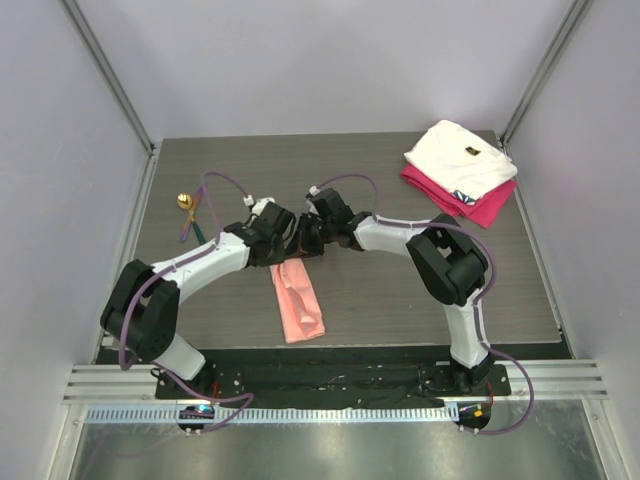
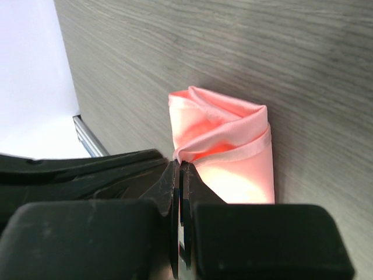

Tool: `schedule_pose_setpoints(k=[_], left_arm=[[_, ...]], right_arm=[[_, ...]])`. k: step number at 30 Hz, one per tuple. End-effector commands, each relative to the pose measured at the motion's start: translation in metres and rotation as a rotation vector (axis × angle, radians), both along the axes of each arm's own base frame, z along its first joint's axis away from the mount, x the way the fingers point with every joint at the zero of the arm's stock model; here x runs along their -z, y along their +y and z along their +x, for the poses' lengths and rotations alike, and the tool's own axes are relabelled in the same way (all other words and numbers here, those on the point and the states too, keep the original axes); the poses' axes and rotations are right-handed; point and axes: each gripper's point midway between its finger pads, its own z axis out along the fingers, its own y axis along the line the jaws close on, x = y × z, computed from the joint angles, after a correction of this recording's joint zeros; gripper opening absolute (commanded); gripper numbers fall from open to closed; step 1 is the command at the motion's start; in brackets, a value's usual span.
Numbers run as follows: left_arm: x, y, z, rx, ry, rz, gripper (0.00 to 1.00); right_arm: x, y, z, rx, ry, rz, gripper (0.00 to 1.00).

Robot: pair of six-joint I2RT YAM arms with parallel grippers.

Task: Fold the napkin into a case and place the utensils inside
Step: Stuff the top corner of the smaller-rectangle-folded napkin into the folded napkin.

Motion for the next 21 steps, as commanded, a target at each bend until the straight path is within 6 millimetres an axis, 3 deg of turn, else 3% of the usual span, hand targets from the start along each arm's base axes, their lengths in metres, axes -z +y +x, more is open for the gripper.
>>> schedule_pose_setpoints(k=[1, 10, 17, 21], left_arm=[[-0.014, -0.019, 0.018, 0.01, -0.051, -0.095, 0.11], [-0.004, -0.028, 0.028, 0.054, -0.05, -0.101, 0.07], [0.005, -0.018, 0.032, 0.049, -0.049, -0.029, 0.07], [0.003, -0.011, 0.032, 0.045, -0.061, 0.005, 0.13]], right_arm=[[-0.041, -0.003, 0.003, -0.006, -0.06, 0.082, 0.01], [-0.046, -0.014, 0.002, 0.0, -0.064, 0.091, 0.01], [-0.044, -0.015, 0.0, -0.004, -0.056, 0.092, 0.01], [-0.041, -0.015, 0.0, -0.006, -0.052, 0.093, 0.01]])
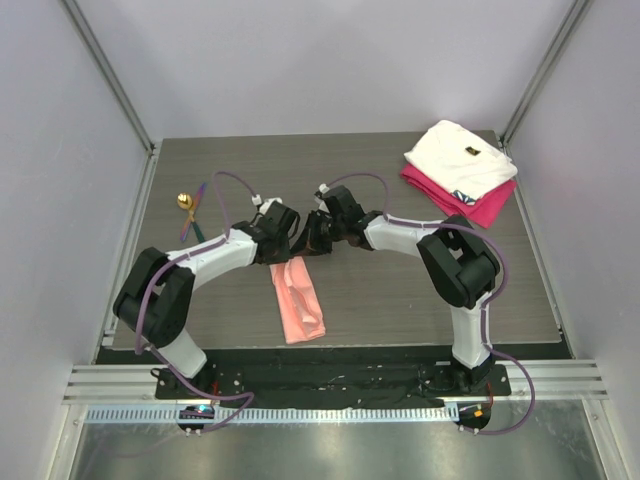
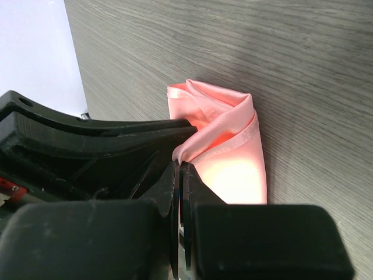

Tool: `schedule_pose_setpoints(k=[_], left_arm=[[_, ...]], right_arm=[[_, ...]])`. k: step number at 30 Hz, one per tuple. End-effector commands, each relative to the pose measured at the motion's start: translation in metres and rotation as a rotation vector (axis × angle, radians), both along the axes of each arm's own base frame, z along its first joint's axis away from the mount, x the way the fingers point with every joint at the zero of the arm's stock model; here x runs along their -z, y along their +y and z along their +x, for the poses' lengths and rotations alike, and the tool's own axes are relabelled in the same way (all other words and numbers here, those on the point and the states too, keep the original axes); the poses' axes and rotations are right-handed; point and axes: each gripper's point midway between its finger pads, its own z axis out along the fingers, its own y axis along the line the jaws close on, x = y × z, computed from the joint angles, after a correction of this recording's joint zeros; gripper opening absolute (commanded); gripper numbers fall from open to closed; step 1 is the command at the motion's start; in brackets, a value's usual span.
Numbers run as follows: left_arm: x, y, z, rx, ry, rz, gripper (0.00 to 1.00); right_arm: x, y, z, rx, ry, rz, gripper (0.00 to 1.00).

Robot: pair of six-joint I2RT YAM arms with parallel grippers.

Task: Fold the napkin into a case and place the utensils inside
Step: Stuff the top corner of the smaller-rectangle-folded napkin into the folded napkin.

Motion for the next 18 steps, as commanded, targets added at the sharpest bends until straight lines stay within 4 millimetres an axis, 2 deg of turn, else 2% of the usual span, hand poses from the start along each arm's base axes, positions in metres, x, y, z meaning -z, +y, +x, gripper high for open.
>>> schedule_pose_setpoints(k=[1, 4, 12, 18], left_arm=[[-0.017, 0.005, 0.019, -0.005, -0.079, 0.04, 0.13], [-0.015, 0.011, 0.02, -0.008, -0.08, 0.073, 0.16], [0.01, 0.004, 0.014, 0.02, -0.013, 0.065, 0.23], [0.017, 0.006, 0.013, 0.022, -0.002, 0.083, 0.29]], right_arm=[[-0.027, 0.004, 0.001, -0.013, -0.054, 0.062, 0.01], [-0.027, 0.006, 0.001, -0.018, -0.05, 0.071, 0.01], [-0.024, 0.006, 0.001, -0.018, -0.044, 0.071, 0.01], [-0.019, 0.007, 0.001, -0.022, -0.037, 0.066, 0.01]])
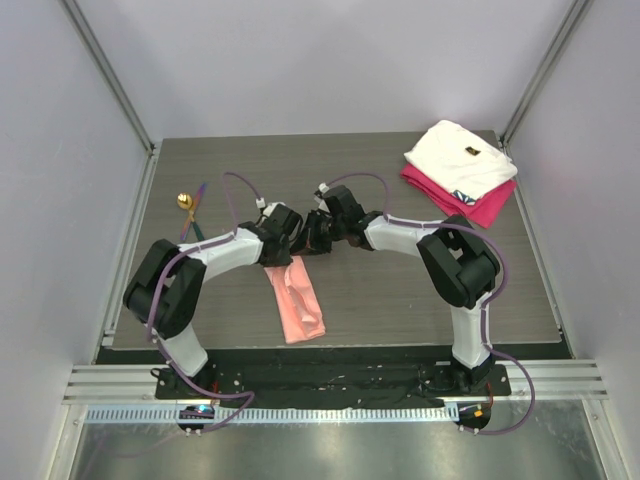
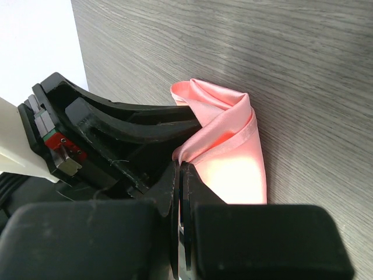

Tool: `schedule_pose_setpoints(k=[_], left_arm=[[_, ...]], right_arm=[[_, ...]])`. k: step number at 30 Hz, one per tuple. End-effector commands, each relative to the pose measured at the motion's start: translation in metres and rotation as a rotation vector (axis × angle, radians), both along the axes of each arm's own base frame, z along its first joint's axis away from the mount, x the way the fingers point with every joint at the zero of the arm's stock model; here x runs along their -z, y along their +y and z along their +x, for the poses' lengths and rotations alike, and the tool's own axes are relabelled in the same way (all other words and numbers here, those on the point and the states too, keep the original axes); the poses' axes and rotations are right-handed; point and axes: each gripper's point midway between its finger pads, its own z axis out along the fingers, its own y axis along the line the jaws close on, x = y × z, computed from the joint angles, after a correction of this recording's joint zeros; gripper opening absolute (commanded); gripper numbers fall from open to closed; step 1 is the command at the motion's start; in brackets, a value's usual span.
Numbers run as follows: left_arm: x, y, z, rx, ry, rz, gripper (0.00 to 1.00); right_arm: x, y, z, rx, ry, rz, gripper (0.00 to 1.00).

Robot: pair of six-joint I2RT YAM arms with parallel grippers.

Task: Fold the napkin into a case and place the utensils inside
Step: Stuff the top corner of the smaller-rectangle-folded napkin into the folded napkin.

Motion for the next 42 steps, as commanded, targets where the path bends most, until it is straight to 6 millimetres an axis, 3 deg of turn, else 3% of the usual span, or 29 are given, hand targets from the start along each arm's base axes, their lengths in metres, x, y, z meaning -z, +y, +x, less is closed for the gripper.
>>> schedule_pose_setpoints(k=[1, 4, 8, 10, 13, 19, 28, 42], left_arm=[[-0.003, -0.002, 0.013, 0.002, -0.036, 0.005, 0.29], [0.003, -0.001, 0.013, 0.003, -0.026, 0.015, 0.28], [0.007, -0.003, 0.011, 0.003, -0.018, 0.005, 0.17], [0.004, -0.002, 0.011, -0.001, -0.017, 0.006, 0.09], [-0.013, -0.005, 0.015, -0.001, -0.042, -0.009, 0.04], [-0.04, -0.011, 0.011, 0.008, -0.028, -0.058, 0.02], [-0.043, -0.02, 0.003, 0.02, 0.039, -0.151, 0.0], [-0.067, -0.02, 0.005, 0.013, 0.025, -0.194, 0.0]], right_arm=[[-0.016, 0.005, 0.001, -0.011, -0.033, 0.046, 0.01], [-0.016, 0.005, 0.002, -0.013, -0.033, 0.047, 0.01], [-0.014, 0.005, 0.002, -0.014, -0.033, 0.042, 0.01], [-0.012, 0.005, 0.002, -0.014, -0.03, 0.039, 0.01], [-0.009, 0.004, 0.001, -0.016, -0.026, 0.034, 0.01], [-0.008, 0.004, 0.002, -0.014, -0.024, 0.035, 0.01], [0.002, 0.011, 0.0, -0.02, 0.008, 0.054, 0.01], [0.02, 0.019, -0.004, -0.016, 0.021, 0.042, 0.01]])
